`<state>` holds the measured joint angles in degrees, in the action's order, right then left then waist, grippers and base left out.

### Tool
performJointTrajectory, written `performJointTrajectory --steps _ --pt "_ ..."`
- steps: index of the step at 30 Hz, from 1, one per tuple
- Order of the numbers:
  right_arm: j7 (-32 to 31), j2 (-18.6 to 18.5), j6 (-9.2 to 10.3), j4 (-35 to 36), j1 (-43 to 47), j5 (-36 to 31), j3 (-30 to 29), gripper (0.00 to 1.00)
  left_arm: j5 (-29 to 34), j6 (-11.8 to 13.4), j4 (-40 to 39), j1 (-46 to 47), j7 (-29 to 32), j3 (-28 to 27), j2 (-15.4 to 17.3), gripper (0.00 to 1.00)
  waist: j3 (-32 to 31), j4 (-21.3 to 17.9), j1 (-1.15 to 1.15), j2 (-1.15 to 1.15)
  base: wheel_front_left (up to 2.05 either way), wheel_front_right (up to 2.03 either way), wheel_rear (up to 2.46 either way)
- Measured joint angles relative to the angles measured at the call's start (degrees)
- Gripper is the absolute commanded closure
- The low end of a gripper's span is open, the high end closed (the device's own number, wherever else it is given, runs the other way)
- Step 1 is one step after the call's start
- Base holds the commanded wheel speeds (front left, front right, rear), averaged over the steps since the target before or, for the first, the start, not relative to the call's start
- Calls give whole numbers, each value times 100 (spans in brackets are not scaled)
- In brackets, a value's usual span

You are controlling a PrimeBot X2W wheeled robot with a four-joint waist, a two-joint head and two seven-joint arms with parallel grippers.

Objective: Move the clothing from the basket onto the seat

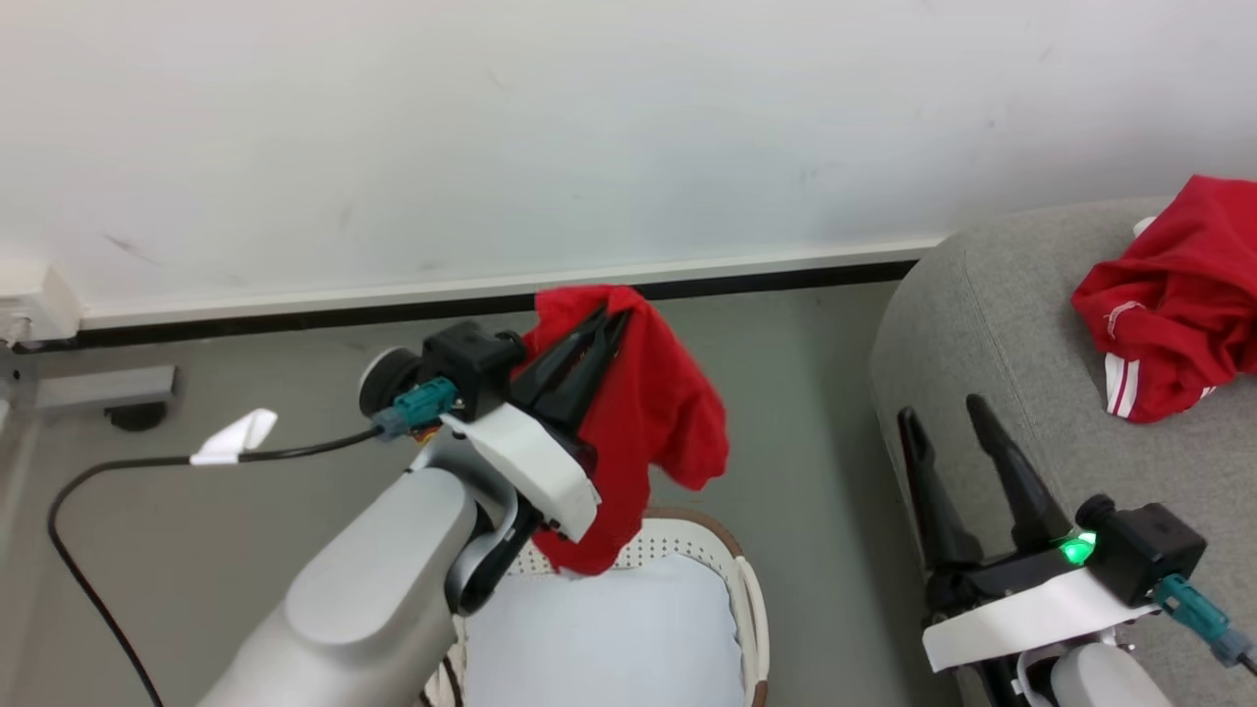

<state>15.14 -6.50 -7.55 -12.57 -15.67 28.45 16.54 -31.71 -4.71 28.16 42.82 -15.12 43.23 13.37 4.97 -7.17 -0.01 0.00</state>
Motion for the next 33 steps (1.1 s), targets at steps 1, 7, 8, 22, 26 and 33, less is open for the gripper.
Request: performJointTrajectory --steps 1,7,8,22,26,33 --pt "0 4 0 -29 7 5 41 0 16 5 -94 0 0 -36 7 100 -33 9 0 0 0 0 0" --pt "0 -7 0 -142 51 34 222 0 57 53 -443 -112 0 -191 19 100 -223 30 0 0 0 0 0" --pt "0 -11 0 -154 54 36 252 0 57 56 -469 -144 0 -192 19 100 -249 28 0 0 0 0 0" --pt "0 -125 0 -720 -3 -104 884 0 10 111 -804 -299 16 -164 9 100 -357 84 1 0 0 0 0" --pt "1 -104 0 -1102 -257 0 1270 0 10 121 -948 -301 59 -86 -15 100 -359 179 1 0 0 0 0" --pt "-40 -216 0 -2038 -910 289 2128 0 -59 74 -1229 -391 165 97 -165 100 -405 384 1 0 0 0 0"
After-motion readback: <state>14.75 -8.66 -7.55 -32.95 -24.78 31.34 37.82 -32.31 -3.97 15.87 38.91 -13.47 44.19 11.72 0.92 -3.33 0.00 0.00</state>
